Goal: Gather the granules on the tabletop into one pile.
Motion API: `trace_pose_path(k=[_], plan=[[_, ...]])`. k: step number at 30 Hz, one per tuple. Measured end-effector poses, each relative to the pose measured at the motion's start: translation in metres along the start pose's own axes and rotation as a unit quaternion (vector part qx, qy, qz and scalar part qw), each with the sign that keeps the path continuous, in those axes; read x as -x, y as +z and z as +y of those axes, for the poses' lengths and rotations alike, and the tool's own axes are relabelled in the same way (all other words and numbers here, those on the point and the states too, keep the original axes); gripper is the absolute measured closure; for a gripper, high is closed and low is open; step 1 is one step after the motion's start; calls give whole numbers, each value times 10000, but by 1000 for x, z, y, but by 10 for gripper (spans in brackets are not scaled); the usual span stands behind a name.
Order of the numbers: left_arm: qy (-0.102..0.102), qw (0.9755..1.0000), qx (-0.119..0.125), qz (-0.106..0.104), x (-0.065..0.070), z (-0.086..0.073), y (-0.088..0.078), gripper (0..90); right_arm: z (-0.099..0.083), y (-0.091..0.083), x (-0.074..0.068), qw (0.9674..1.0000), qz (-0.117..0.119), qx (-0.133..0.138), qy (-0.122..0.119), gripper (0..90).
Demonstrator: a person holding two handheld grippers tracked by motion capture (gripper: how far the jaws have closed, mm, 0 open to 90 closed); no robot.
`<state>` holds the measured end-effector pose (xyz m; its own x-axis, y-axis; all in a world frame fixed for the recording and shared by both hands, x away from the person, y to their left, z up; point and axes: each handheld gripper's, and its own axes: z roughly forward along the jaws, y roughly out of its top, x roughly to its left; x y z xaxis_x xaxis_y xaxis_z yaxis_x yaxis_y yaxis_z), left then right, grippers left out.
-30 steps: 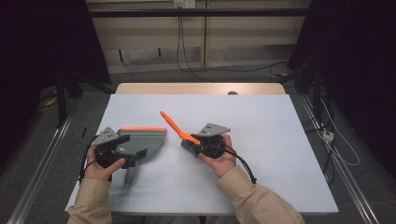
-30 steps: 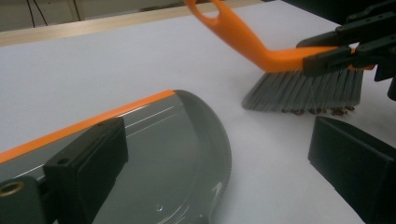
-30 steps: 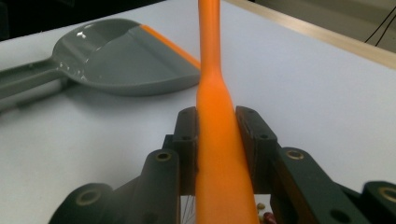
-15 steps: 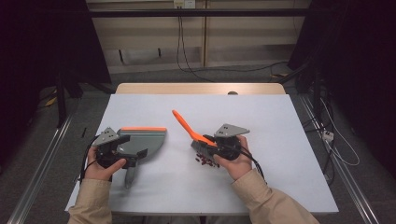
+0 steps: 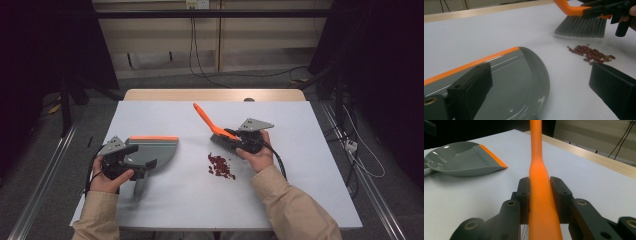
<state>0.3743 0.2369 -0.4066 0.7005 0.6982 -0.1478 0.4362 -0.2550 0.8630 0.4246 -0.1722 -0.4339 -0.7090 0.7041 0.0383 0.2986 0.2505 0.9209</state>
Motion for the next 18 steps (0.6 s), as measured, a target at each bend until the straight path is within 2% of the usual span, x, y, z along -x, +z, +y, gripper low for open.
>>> trace_pose_path(k=[5, 8, 13, 18], plan=[[-34, 10000, -4, -3, 0, -1, 0, 46, -3, 12, 1, 9991, 210, 0, -378, 713], [-37, 10000, -5, -1, 0, -1, 1, 46, -5, 15, -1, 9981, 396, -15, -481, 713], [-47, 10000, -9, -3, 1, -1, 1, 46, -5, 9, -10, 9952, 565, -169, -787, 713], [-34, 10000, 10, -9, 1, -1, 0, 46, -9, -1, -16, 9933, 783, -160, -840, 712]])
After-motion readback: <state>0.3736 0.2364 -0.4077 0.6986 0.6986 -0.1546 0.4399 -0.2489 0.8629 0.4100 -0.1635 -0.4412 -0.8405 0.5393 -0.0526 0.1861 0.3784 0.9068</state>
